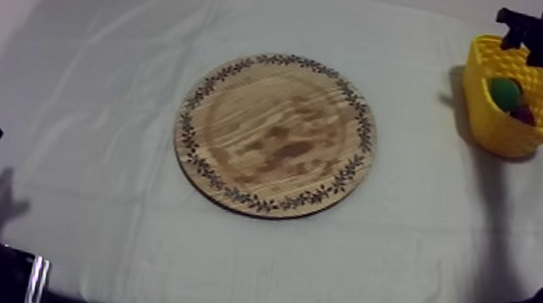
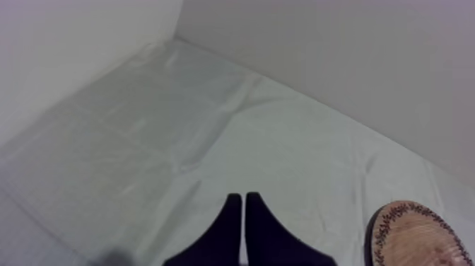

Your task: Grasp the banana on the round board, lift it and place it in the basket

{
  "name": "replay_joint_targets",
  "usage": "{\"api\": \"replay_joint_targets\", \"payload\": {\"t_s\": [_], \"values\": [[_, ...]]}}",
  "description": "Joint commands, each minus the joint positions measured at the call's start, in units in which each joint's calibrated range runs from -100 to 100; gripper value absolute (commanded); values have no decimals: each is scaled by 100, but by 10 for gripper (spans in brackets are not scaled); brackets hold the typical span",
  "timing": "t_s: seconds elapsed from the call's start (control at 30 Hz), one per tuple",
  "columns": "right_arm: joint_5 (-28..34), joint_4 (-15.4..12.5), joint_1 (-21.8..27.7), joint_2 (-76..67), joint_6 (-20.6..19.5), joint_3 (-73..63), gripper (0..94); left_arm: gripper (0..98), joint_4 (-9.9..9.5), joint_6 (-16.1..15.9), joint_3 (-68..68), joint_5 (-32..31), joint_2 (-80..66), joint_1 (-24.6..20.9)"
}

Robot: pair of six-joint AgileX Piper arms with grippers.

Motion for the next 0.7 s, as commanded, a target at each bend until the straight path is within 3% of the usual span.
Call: {"api": "replay_joint_targets", "payload": {"t_s": [0.0,0.27,0.5,0.67], "values": [[-13,-140,19,-96,141,25,494,1,3,2,0,0,4,-2],[185,-542,-92,-910,524,240,439,1,3,2,0,0,4,-2],[530,-892,-304,-2063,820,732,247,1,3,2,0,0,4,-2],[492,-997,-453,-2980,984,1343,127,1,3,2,0,0,4,-2]]}}
